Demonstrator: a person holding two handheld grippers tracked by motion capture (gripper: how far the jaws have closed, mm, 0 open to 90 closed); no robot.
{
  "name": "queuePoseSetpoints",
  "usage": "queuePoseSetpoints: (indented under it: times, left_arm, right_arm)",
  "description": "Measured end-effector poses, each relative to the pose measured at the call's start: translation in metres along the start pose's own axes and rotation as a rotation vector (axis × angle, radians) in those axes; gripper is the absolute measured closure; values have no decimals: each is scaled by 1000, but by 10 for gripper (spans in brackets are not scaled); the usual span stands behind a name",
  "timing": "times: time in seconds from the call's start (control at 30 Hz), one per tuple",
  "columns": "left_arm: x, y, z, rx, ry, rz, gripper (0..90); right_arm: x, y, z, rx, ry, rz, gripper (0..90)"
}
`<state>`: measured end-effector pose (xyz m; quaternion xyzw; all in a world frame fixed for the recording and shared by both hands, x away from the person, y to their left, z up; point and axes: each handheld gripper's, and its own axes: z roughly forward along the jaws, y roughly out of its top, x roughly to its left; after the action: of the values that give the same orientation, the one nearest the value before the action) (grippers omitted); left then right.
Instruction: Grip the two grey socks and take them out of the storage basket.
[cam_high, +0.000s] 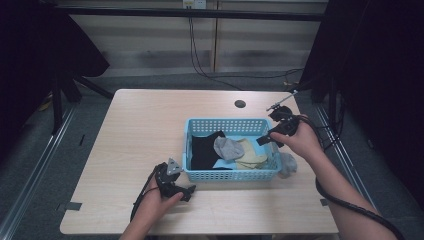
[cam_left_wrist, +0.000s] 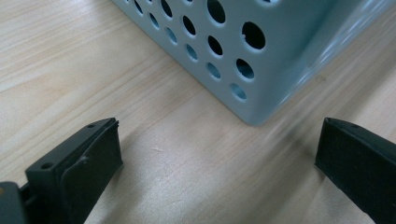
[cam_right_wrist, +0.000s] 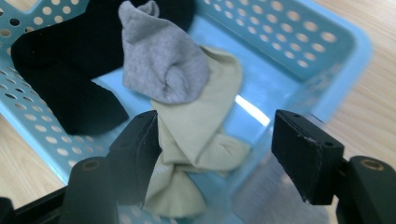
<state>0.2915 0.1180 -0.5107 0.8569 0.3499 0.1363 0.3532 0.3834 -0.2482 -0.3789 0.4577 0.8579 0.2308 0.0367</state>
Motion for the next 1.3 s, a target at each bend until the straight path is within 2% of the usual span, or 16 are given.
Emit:
queuePoseSetpoints:
  times: [0.33, 0.4, 0.53, 0.63, 0.87, 1.03, 1.3]
  left_arm:
    - [0, 0, 0, 6, -2, 2, 0]
    - [0, 0, 0, 0, 0, 2, 0]
    - [0, 0, 0, -1, -1, 1, 0]
    - [0, 0, 0, 0, 0, 0, 0]
    - [0, 0, 0, 0, 0, 1, 0]
    - [0, 0, 0, 1, -1, 0, 0]
    - [0, 0, 0, 1, -1, 1, 0]
  right_arm:
    - [20, 14, 37, 9, 21, -41, 321]
    - [22, 15, 43, -9, 17, -35, 327]
    - [25, 17, 55, -2, 26, -31, 327]
    - [29, 21, 61, 7, 38, -41, 318]
    - [38, 27, 76, -11, 39, -73, 288]
    - [40, 28, 84, -4, 53, -77, 288]
    - [40, 28, 97, 3, 44, -92, 270]
